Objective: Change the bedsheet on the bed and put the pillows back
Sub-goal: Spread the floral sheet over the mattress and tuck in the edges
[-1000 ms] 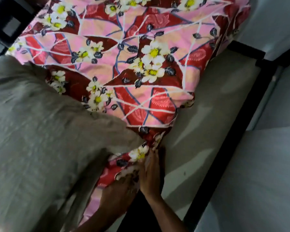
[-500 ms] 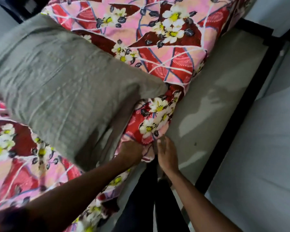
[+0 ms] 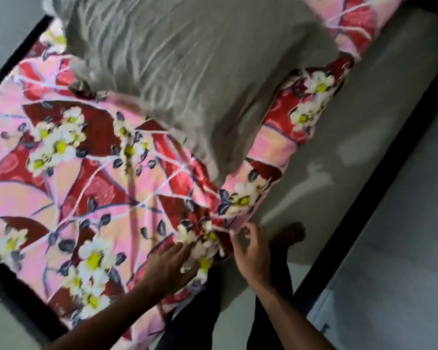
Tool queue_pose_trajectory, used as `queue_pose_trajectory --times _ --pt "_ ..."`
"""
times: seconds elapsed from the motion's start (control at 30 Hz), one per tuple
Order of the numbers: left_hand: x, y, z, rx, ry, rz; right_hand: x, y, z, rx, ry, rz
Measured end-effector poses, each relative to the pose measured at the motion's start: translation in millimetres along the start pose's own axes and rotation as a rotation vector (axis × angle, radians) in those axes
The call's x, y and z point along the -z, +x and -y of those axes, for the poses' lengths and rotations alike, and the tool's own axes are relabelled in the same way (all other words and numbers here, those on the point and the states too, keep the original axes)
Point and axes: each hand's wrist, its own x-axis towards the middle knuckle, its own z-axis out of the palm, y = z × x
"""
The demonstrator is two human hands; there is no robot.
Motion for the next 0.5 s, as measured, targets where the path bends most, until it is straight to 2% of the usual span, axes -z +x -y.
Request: queue_pose_trajectory --times 0.1,0.2,0.3,0.37,0.5 --pt "-3.4 -79.8 38.7 -0.051 0.053 0.031 -57.3 -57.6 6.9 -0.091 0.023 -0.029" --pt "-9.8 -139.5 64.0 -0.058 0.112 0.147 -99.5 -96.0 12.6 -0.367 0.153 -0.088" --pt "-22.4 -169.6 78.3 -0.105 0.183 0.252 -121.5 -114.0 18.9 -0.557 0.297 0.025" --pt "-33.4 -178.0 83.5 -0.151 0.183 0.301 -130.1 -116.8 20.4 -0.565 0.333 0.086" --pt "-41.0 -186.7 82.3 -0.228 0.214 0.409 -133.1 -110.0 19.7 -0.508 0.207 0.032"
